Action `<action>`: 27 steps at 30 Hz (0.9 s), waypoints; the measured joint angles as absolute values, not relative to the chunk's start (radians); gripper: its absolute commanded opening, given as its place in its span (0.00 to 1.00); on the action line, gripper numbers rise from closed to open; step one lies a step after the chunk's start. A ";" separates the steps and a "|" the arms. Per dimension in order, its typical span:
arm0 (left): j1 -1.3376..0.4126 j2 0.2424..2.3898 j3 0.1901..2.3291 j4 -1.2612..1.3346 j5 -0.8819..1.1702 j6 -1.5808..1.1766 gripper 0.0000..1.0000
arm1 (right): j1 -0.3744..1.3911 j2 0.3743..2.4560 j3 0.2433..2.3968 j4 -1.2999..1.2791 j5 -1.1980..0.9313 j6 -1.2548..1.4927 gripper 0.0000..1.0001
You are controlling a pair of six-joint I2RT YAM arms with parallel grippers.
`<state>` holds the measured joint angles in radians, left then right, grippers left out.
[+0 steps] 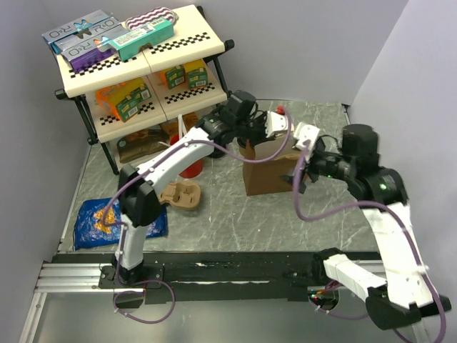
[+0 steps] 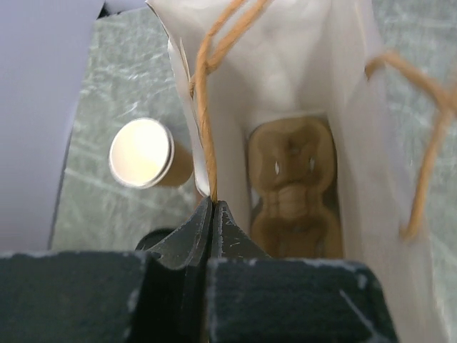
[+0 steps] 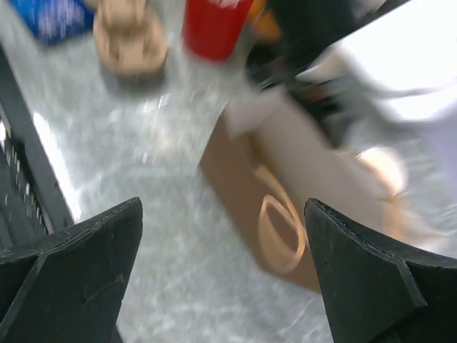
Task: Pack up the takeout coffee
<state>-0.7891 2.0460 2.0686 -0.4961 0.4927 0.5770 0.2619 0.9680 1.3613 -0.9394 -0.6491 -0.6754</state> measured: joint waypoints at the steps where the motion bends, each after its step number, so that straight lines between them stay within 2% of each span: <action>1: -0.789 2.016 2.032 -0.491 0.480 0.598 0.01 | 0.262 0.957 1.387 -0.928 -0.652 -0.657 1.00; 8: -0.786 1.824 1.851 -0.500 0.451 0.707 0.01 | 0.262 0.806 1.417 -0.812 -0.636 -0.526 1.00; 14: -0.806 1.682 1.720 -0.498 0.442 0.778 0.01 | 0.262 0.739 1.357 -0.678 -0.480 -0.457 1.00; 21: -0.959 1.488 1.427 -0.435 0.384 0.853 0.01 | 0.257 0.749 1.250 -0.630 -0.361 -0.423 1.00; 27: -1.045 1.410 1.276 -0.364 0.332 0.870 0.01 | 0.241 0.749 1.222 -0.628 -0.344 -0.397 1.00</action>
<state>-1.0451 1.4097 1.2762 -0.3645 0.3321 0.8700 0.2405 0.7494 1.2224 -0.6277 -0.3439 -0.3965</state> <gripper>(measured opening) 0.021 0.997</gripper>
